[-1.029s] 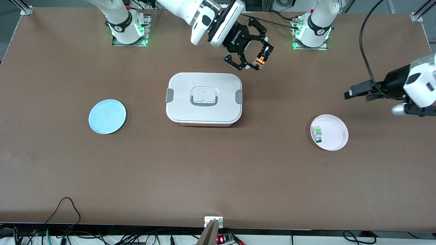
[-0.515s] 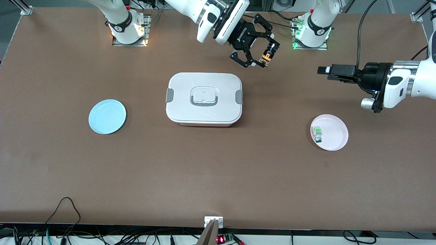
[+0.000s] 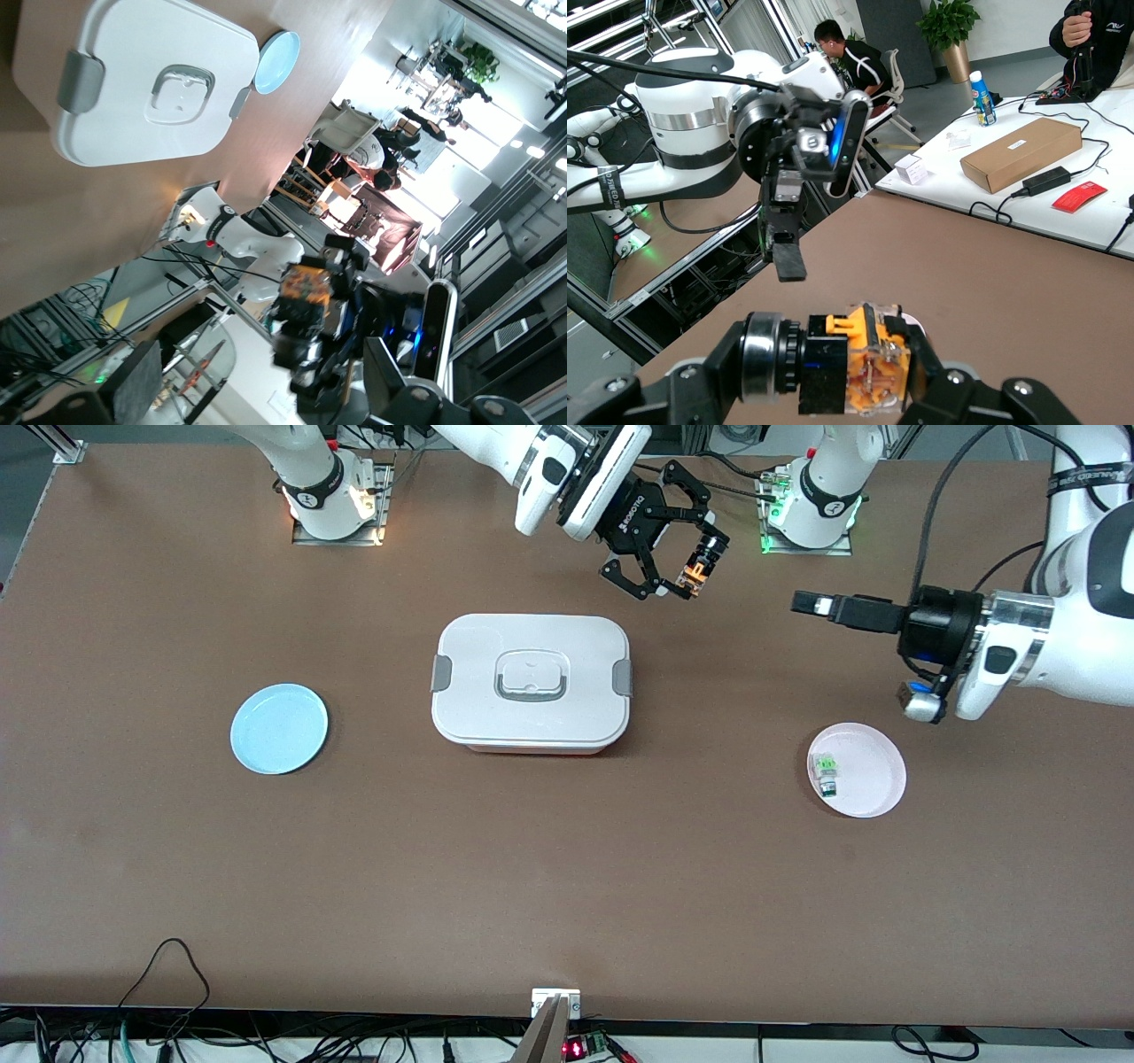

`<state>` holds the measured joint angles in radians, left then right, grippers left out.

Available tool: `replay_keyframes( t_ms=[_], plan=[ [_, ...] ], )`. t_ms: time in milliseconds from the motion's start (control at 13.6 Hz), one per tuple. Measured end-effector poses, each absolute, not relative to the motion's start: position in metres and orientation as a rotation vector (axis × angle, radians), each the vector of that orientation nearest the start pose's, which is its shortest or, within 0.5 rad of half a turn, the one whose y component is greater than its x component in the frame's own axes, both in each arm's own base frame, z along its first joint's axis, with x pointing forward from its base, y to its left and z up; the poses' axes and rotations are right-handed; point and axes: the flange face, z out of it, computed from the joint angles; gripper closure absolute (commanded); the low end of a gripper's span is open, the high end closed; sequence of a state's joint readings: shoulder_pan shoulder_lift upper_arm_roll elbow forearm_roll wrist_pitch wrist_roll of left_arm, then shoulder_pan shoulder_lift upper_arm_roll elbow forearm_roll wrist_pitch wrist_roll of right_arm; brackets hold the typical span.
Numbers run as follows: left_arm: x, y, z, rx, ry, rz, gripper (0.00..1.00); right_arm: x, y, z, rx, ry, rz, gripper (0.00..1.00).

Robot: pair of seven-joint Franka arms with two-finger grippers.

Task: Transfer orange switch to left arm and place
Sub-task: 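Hold the switch still while the left gripper reaches toward it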

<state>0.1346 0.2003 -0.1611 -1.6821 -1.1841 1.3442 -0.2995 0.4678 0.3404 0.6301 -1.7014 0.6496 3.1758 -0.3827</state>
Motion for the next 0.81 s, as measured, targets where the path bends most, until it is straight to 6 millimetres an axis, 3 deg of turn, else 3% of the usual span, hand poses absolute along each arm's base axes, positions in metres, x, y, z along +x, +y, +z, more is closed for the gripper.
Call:
replay_keyframes(
  t_ms=[368, 809],
  plan=[
    [0.571, -0.171, 0.521, 1.865, 0.364, -0.785, 0.00, 0.411, 0.549, 0.540, -1.985, -0.676, -0.973, 0.87],
    [0.552, -0.192, 0.508, 1.854, 0.395, -0.864, 0.00, 0.410, 0.551, 0.539, -1.982, -0.675, -0.969, 0.87]
  ],
)
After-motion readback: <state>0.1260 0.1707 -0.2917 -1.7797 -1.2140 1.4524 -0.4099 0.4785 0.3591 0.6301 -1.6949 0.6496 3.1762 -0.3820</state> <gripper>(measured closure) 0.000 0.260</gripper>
